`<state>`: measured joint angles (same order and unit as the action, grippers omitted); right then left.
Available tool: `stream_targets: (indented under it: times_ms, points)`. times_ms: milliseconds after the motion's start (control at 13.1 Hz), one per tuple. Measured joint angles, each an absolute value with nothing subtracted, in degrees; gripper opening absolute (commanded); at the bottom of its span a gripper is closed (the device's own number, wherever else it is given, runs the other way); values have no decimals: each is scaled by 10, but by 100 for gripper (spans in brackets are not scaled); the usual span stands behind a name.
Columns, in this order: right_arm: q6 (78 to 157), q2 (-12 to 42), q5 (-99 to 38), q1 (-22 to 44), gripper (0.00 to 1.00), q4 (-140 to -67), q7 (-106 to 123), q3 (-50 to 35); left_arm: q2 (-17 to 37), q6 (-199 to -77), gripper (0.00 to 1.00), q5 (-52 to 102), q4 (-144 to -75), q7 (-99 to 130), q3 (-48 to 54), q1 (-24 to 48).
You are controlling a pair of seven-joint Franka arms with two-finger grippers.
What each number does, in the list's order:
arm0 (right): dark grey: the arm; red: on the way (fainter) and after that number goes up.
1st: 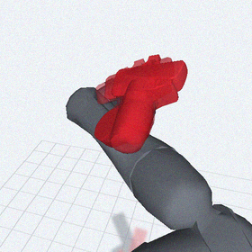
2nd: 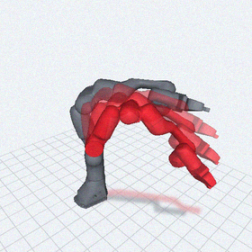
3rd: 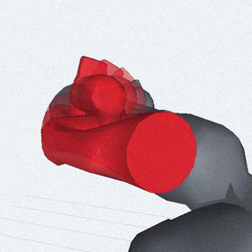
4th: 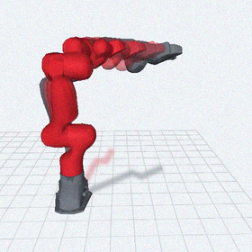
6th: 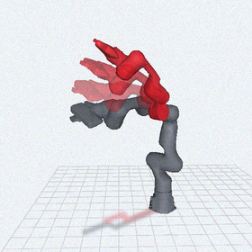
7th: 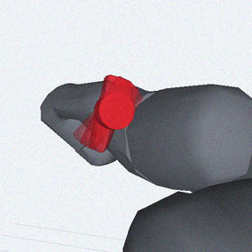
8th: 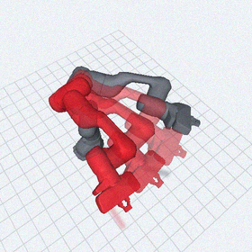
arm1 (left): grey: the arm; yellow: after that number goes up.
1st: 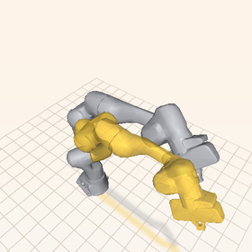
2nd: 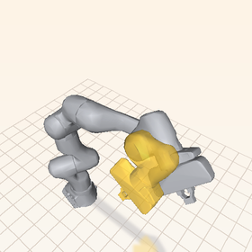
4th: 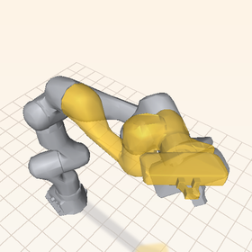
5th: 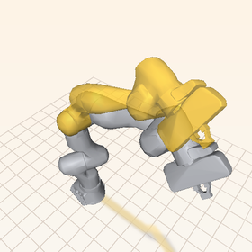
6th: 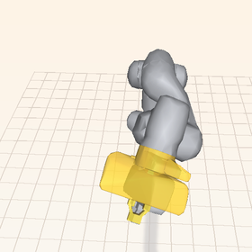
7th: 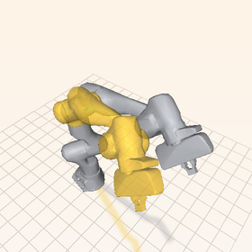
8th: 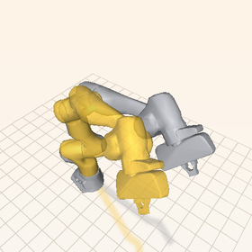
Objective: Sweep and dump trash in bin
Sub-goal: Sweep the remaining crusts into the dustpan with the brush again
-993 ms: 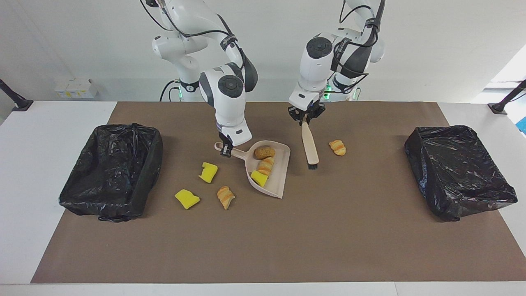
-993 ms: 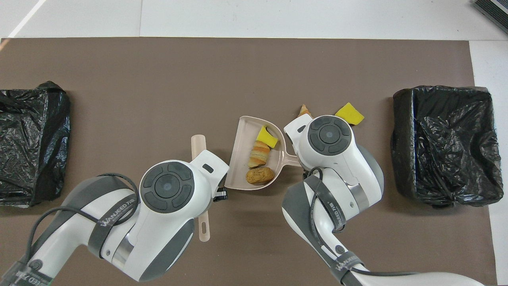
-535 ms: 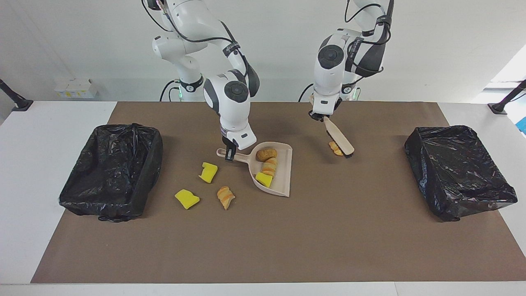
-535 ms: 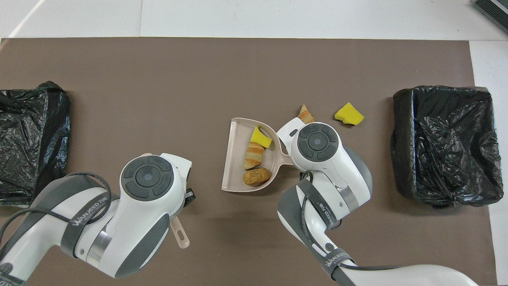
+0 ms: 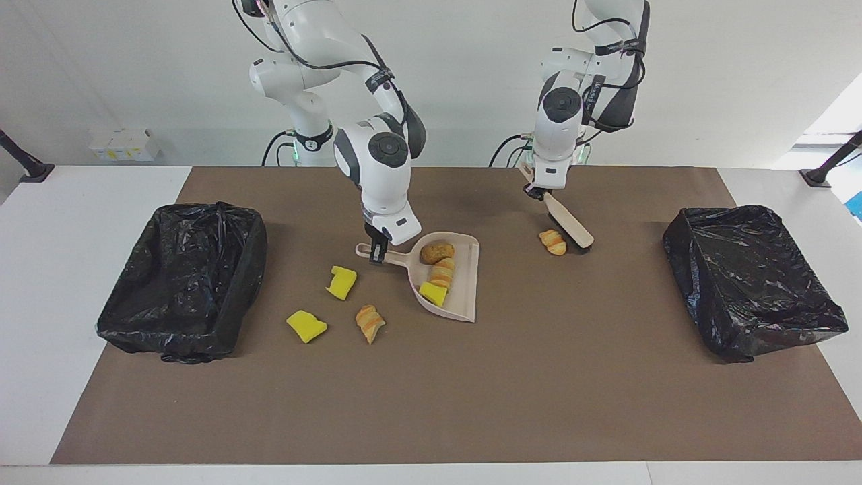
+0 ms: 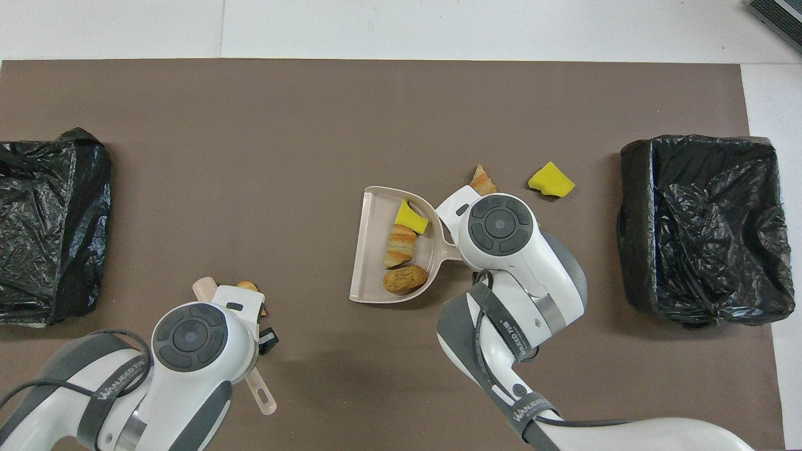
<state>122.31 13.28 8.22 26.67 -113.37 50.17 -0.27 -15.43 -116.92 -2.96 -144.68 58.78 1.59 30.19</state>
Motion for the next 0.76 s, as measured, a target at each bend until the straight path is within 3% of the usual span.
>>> stream_targets:
  times_ms: [764]
  points:
    - [1222,133,82,268,0,-1132,502,-3,3,-1342,0,9,-1327,418,24,388]
